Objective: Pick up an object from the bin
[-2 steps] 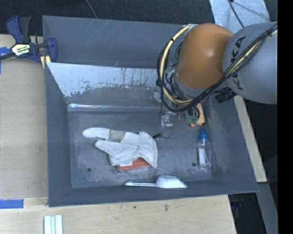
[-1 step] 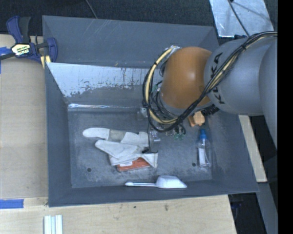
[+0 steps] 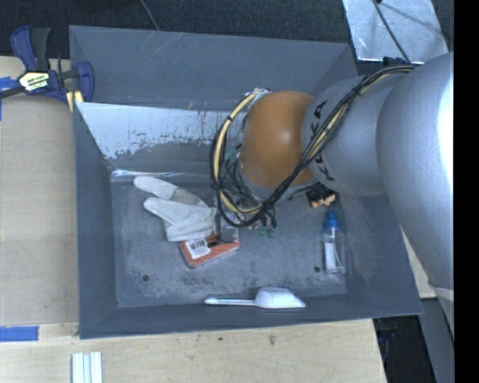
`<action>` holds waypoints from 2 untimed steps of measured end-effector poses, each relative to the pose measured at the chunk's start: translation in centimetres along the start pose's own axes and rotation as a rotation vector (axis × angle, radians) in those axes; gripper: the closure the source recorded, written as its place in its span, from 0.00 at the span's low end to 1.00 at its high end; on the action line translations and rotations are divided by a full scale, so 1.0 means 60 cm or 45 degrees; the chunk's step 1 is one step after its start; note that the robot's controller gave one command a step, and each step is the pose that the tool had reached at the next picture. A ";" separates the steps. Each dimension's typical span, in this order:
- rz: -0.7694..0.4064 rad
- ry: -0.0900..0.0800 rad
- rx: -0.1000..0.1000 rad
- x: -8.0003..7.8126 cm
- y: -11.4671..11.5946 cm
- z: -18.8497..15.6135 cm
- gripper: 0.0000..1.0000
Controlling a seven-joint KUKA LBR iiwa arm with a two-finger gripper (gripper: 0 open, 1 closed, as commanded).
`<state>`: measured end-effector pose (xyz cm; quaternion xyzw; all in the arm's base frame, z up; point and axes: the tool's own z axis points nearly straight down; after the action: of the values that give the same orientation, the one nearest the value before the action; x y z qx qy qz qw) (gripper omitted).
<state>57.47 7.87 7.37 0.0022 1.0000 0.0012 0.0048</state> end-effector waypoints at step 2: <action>-0.006 0.017 0.004 -0.001 0.009 -0.068 1.00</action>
Offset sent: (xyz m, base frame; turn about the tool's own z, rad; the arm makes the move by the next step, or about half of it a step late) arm 0.0106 0.0210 0.1377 -0.0146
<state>57.50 8.41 11.47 -0.0001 1.0000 -0.0002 -0.0019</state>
